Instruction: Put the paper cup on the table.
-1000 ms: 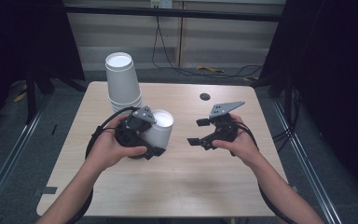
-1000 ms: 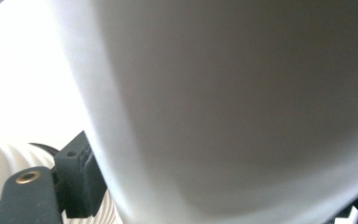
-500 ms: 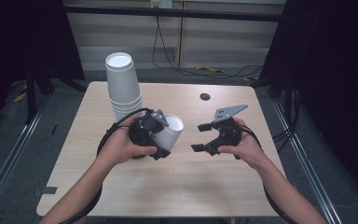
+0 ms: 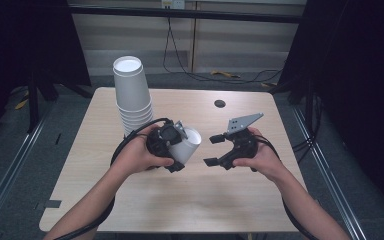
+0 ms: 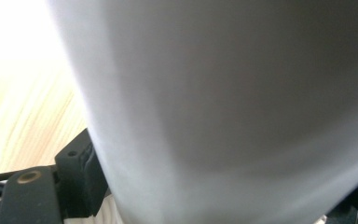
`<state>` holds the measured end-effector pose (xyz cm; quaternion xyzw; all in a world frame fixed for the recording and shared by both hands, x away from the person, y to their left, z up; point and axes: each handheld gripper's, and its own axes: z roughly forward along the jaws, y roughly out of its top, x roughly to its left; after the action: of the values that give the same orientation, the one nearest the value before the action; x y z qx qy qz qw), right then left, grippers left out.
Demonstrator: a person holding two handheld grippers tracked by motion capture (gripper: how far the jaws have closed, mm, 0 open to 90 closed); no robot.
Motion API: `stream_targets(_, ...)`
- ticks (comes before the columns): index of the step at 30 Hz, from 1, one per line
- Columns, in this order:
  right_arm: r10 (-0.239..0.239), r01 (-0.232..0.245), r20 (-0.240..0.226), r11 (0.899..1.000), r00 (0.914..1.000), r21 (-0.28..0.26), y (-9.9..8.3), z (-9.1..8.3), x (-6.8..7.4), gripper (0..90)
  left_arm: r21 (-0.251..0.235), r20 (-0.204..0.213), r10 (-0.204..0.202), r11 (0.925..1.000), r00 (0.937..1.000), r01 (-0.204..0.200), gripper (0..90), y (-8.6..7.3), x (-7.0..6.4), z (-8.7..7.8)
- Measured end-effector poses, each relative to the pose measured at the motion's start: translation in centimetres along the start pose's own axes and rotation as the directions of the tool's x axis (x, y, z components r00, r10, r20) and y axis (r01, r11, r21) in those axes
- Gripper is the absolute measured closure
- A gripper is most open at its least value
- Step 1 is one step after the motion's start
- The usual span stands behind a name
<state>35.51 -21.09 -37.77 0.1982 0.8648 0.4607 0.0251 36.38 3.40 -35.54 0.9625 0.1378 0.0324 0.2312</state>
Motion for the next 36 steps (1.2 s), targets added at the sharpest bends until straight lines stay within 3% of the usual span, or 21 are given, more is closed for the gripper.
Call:
stream_targets(4,-0.007,0.007,-0.004,1.000,1.0000,0.014,0.3,0.3,0.2,13.9,0.009,-0.008,0.013,0.9999,0.9999,-0.013,16.1,0.3,-0.1,0.1)
stream_targets(8,-0.016,0.017,-0.014,1.000,0.9998,0.016,0.6,0.5,0.3,14.0,0.054,-0.024,0.048,0.9974,0.9986,-0.046,16.1,0.4,-0.1,0.5)
stream_targets(10,-0.019,0.020,-0.013,1.000,0.9997,0.017,0.8,0.6,0.4,13.9,0.059,-0.026,0.046,0.9973,0.9986,-0.044,16.1,0.4,-0.1,0.7)
stream_targets(26,-0.030,0.031,-0.043,0.999,0.9986,0.010,1.7,0.8,0.6,13.9,0.090,0.001,0.076,0.9931,0.9971,-0.075,16.2,1.2,-0.4,1.8)
stream_targets(36,-0.023,0.023,-0.089,1.000,0.9958,0.000,2.1,1.8,1.0,14.1,0.084,0.020,0.097,0.9916,0.9951,-0.098,16.2,1.4,-0.8,2.2)
